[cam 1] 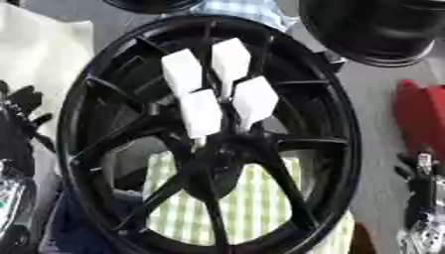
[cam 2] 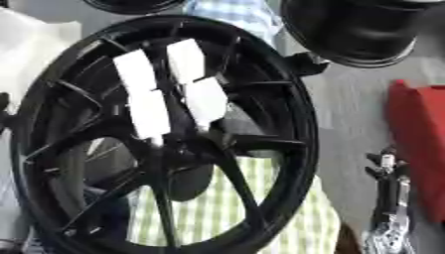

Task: Pull the pin out of the wheel hub.

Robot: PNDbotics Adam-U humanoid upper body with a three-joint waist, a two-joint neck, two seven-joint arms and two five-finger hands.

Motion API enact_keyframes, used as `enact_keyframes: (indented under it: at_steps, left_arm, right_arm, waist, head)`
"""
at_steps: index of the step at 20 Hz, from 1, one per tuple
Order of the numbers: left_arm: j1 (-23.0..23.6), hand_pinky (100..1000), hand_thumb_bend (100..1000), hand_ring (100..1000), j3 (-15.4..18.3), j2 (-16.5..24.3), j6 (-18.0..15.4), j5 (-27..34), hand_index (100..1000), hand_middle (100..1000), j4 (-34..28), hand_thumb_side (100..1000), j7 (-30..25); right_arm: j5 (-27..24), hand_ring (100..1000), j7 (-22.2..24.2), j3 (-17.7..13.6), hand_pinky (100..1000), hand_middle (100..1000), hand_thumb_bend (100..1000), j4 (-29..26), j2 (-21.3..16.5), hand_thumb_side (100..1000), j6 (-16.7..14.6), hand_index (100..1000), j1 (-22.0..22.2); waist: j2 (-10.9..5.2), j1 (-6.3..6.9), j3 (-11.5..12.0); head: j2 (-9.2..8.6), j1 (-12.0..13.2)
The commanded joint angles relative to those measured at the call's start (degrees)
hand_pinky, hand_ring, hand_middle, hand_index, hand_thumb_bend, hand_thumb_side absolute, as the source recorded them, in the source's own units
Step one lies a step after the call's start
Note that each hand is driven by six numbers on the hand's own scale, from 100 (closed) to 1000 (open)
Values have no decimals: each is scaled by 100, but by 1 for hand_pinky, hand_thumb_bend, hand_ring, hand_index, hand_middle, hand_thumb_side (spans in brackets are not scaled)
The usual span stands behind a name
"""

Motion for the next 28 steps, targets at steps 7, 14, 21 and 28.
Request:
enact_keyframes:
  at_steps: [7,14,21,28]
  left_arm:
    - [-38,788,206,883,-8,133,-14,51,787,709,-100,1000,-10]
    - [-290,806,100,906,5,381,-350,-600,802,729,-641,730,-192]
    - [-1711,817,100,899,-391,1631,-699,-1254,800,730,-1769,613,-1737]
    - [-3266,817,100,879,-931,2460,-868,-870,806,738,-1953,535,-2966]
  right_arm:
    - [44,821,-73,-17,769,607,100,-38,-122,775,14,923,-43]
    - [37,816,-60,-53,767,600,100,-108,-46,795,49,915,-146]
    - [93,811,-22,-85,767,595,100,-222,2,787,73,911,-124]
    - [273,802,-19,-114,763,588,100,-328,20,772,111,907,-82]
  waist:
    - [-65,22,-12]
    - [41,59,-165]
    - [102,178,-240]
    - [142,292,-299]
  head:
    - [-17,-45]
    - [-82,-105]
    - [-20,-182]
    - [3,-239]
